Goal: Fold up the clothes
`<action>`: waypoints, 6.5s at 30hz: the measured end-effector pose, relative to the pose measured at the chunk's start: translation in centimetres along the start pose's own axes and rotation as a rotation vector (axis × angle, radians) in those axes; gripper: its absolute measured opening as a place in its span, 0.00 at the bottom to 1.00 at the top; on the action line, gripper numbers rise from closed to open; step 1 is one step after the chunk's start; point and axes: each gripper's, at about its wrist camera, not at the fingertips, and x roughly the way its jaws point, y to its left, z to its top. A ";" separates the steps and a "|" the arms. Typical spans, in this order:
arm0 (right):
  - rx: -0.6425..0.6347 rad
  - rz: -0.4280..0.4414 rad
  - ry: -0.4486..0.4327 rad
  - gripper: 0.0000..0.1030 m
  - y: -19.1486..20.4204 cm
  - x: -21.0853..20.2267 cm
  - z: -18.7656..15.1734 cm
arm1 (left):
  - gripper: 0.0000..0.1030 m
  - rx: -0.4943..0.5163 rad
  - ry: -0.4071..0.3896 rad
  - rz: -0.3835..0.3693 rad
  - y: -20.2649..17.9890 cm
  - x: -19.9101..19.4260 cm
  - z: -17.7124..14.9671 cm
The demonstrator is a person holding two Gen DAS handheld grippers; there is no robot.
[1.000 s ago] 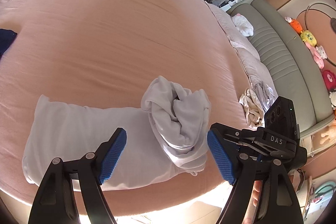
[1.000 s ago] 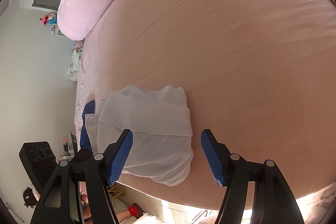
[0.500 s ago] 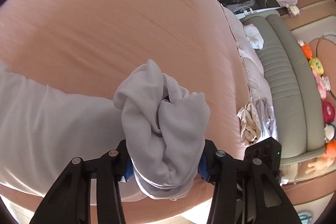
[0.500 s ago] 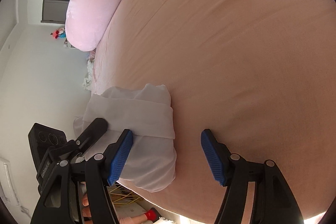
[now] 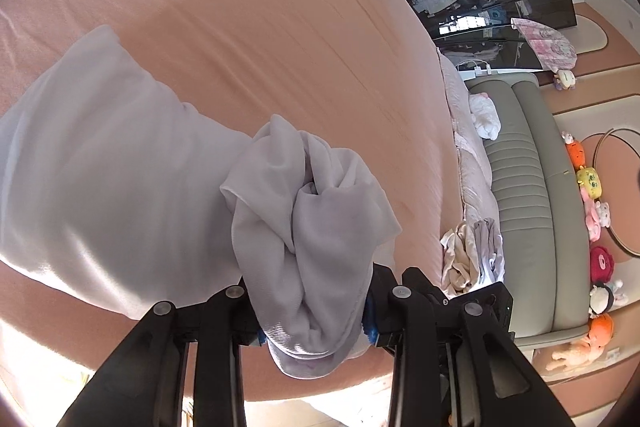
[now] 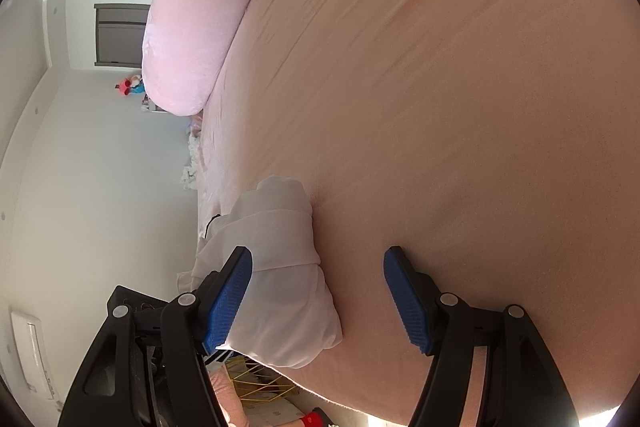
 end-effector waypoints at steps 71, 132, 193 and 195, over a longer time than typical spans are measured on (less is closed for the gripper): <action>-0.577 -0.235 -0.020 0.41 15.9 1.9 -4.3 | 0.37 0.190 -0.142 -0.038 -6.3 -5.6 0.5; -0.910 -0.547 -0.014 0.70 12.3 6.8 -11.0 | 0.74 0.072 -0.075 0.300 0.8 -4.7 -1.3; -0.544 -0.314 0.132 0.72 12.8 9.4 -3.4 | 0.75 0.144 -0.060 0.347 2.9 -3.0 3.4; -0.454 -0.266 0.168 0.72 11.7 9.8 -2.6 | 0.75 0.105 -0.045 0.298 4.1 -2.9 3.6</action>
